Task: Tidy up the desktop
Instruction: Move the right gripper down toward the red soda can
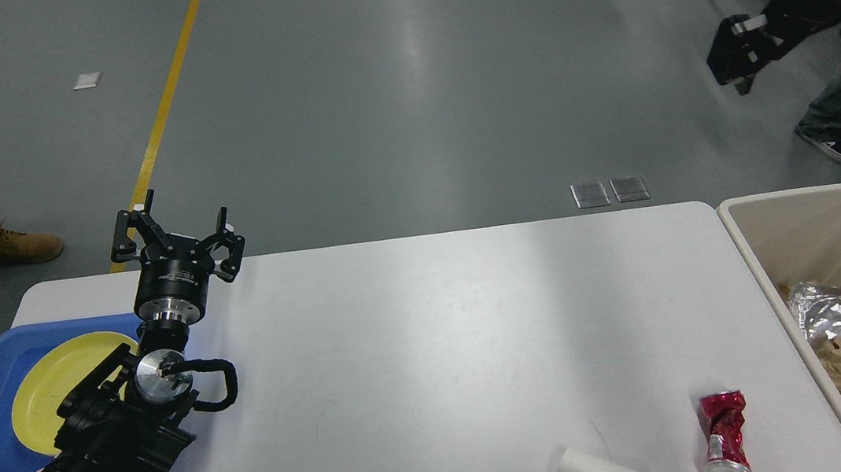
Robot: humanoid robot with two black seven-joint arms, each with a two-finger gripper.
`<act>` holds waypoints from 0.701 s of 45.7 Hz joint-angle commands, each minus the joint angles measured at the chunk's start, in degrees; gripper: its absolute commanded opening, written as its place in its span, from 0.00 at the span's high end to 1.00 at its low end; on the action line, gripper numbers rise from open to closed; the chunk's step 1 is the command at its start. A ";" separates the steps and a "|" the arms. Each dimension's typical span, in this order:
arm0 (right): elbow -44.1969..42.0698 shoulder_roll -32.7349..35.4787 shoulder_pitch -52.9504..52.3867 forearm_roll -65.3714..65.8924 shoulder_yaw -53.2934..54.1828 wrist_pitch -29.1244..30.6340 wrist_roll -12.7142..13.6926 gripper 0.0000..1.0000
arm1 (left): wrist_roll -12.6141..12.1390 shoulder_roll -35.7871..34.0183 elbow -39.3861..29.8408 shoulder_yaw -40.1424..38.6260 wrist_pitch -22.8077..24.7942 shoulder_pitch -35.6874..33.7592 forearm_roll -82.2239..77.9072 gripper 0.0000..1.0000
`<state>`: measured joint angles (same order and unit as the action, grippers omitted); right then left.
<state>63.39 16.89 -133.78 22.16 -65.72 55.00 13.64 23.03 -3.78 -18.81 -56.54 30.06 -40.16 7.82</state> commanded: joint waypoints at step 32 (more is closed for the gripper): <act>6.84 -0.19 -1.58 -5.37 10.26 0.00 0.33 0.00 | 0.00 0.00 0.00 0.02 0.00 0.00 0.00 0.04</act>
<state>69.92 16.48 -137.13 16.64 -53.96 55.00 13.87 23.03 -3.78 -18.81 -56.55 30.06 -40.16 7.83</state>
